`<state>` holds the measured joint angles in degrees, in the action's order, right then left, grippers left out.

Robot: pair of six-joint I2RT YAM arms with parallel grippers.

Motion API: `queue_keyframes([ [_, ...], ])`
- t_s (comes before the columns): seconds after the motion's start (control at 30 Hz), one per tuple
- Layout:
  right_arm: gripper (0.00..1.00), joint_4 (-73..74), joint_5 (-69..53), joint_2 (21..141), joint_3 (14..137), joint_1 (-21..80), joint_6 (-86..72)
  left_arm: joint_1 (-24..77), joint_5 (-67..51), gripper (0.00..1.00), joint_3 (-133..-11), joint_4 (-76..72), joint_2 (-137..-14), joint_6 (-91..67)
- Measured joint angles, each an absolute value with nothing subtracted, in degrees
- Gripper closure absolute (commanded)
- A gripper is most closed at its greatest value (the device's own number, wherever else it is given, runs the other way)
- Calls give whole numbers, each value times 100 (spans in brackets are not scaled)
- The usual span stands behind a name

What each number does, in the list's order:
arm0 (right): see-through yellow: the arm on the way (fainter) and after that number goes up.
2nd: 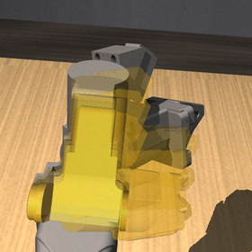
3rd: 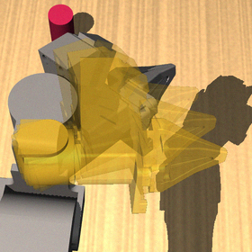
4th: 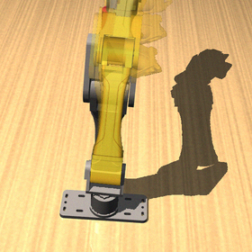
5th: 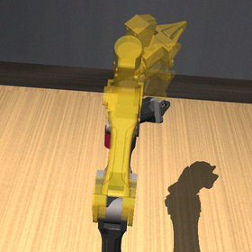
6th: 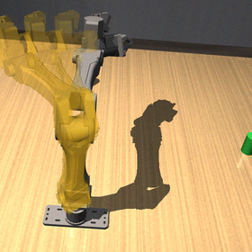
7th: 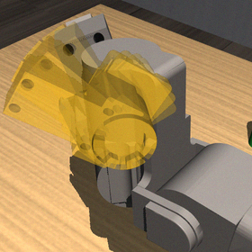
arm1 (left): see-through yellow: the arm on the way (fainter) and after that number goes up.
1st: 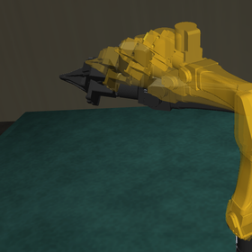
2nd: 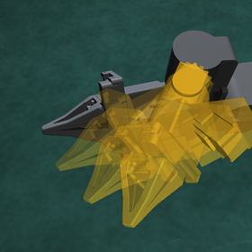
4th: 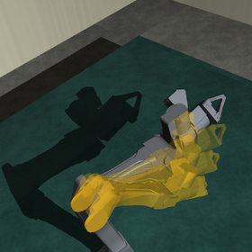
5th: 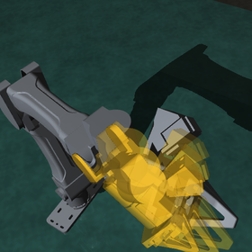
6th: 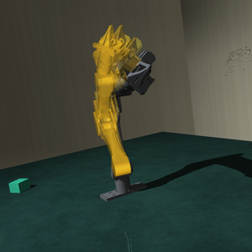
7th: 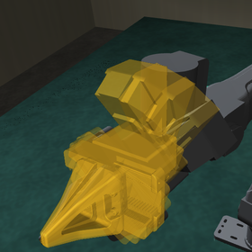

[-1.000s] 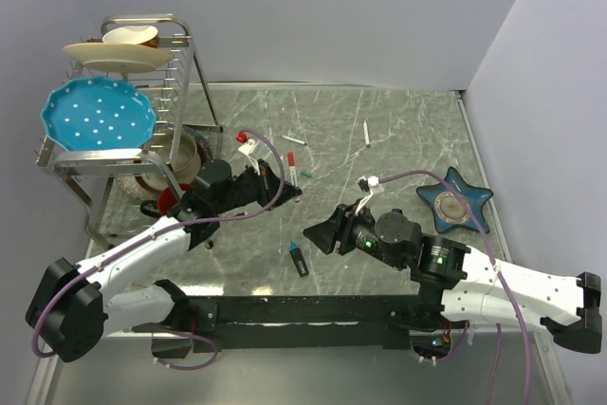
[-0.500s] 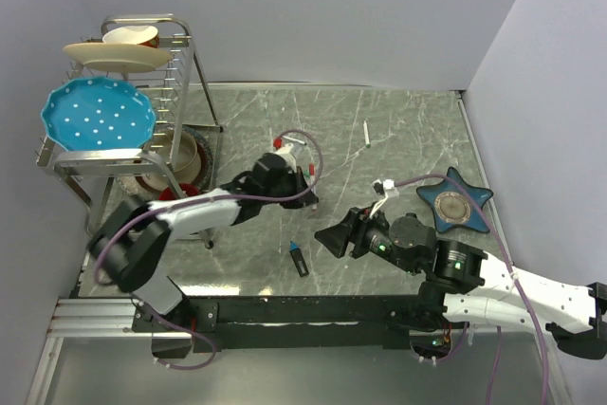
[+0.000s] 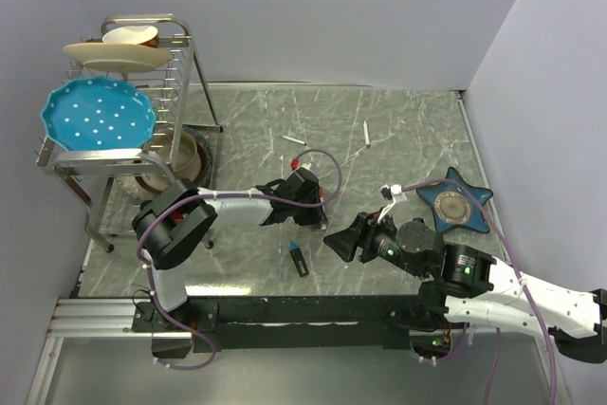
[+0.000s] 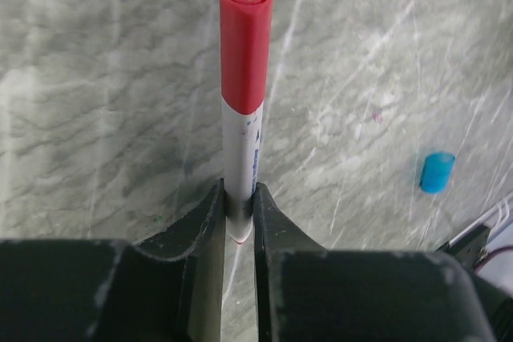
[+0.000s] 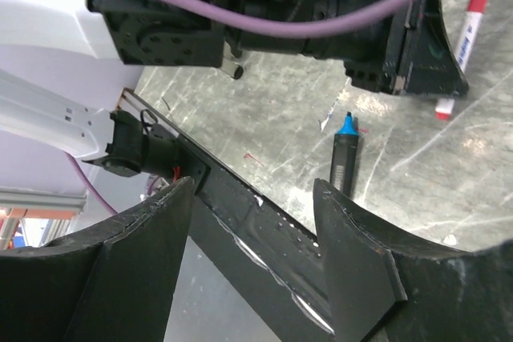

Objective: Insert the pens into the pen caps

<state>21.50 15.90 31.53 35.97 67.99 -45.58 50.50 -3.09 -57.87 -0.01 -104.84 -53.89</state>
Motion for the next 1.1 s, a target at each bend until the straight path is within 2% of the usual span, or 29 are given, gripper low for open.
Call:
queue_keyframes([
  [0.6,32,2246,1682,3083,3588,6799,-4580,5120,202,42,-6289,799,-10575,-5673],
  [0.73,32,2283,1699,3076,3588,6799,-4580,5120,604,39,-6289,1216,-10256,-5669],
  [1.1,32,2397,1833,3083,3507,6799,-4580,5124,1706,39,-5743,1844,-8444,-6132],
])
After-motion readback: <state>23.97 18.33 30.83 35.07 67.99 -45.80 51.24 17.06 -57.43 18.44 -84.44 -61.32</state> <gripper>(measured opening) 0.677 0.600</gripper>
